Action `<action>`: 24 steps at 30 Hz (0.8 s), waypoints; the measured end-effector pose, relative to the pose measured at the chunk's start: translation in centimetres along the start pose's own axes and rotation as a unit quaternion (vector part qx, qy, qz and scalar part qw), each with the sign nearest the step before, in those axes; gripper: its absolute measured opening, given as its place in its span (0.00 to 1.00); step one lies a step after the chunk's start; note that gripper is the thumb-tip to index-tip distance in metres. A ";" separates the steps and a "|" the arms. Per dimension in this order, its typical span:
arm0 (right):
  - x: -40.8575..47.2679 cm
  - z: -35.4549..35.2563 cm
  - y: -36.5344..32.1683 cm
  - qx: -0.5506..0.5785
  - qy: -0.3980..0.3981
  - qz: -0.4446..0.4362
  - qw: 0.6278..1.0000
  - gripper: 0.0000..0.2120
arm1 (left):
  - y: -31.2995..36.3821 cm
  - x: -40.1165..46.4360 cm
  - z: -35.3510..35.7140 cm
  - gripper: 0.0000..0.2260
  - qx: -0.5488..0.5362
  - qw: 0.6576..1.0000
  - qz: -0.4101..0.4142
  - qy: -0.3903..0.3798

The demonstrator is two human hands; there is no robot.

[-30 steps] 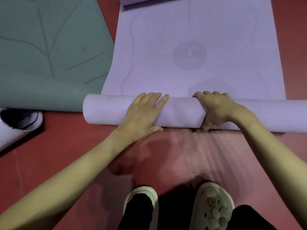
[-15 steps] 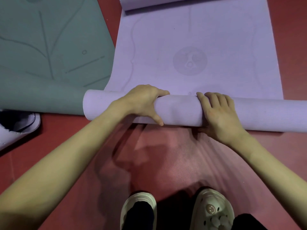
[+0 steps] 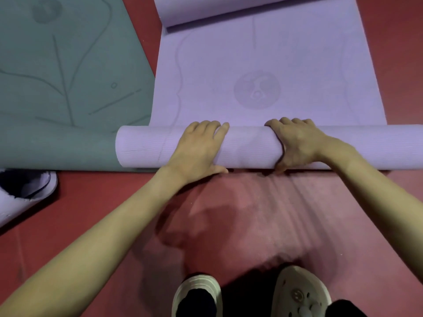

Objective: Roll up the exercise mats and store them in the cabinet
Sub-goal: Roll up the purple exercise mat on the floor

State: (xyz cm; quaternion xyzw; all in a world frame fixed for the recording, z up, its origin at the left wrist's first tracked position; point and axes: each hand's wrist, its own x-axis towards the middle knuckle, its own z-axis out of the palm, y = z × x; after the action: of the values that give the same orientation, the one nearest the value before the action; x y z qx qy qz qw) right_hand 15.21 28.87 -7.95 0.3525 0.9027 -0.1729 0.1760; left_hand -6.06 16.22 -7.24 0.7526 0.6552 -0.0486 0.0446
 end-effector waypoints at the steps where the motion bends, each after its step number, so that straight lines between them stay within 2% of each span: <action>1: -0.1 0.0 0.1 0.002 0.007 -0.003 1.000 0.51 | -0.3 0.3 -0.2 0.47 -0.018 1.000 0.000 -0.009; 4: -1.0 0.6 0.2 -0.001 0.057 -0.006 0.998 0.52 | -0.9 1.3 -0.7 0.46 -0.052 0.997 -0.004 -0.055; 8: -2.1 3.3 0.0 -0.054 0.198 -0.003 0.979 0.53 | -1.8 3.1 -1.6 0.43 -0.086 0.989 -0.020 -0.116; 10: -2.1 3.9 0.2 -0.047 0.226 -0.001 0.973 0.52 | -2.2 3.7 -1.8 0.41 -0.107 0.984 -0.029 -0.142; 13: -1.3 3.6 0.4 -0.044 0.231 0.004 0.972 0.57 | -2.2 3.9 -1.9 0.42 -0.109 0.982 -0.036 -0.151; 18: 0.0 2.3 1.2 -0.055 0.185 0.014 0.981 0.62 | -0.9 3.6 -1.4 0.50 -0.030 0.995 -0.030 -0.090; 21: 0.7 0.6 1.4 -0.071 0.124 0.012 0.990 0.56 | -0.5 4.0 -1.1 0.52 -0.007 0.996 -0.046 -0.075; 24: 1.0 -0.4 1.5 -0.082 0.099 0.009 0.992 0.51 | -0.8 4.3 -1.2 0.47 -0.060 0.995 -0.062 -0.042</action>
State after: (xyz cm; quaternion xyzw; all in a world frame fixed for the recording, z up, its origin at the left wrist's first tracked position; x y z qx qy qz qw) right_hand 15.48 30.63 -8.33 0.3608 0.9234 -0.0612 0.1156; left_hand -6.28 20.70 -6.67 0.7034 0.7002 -0.0431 0.1144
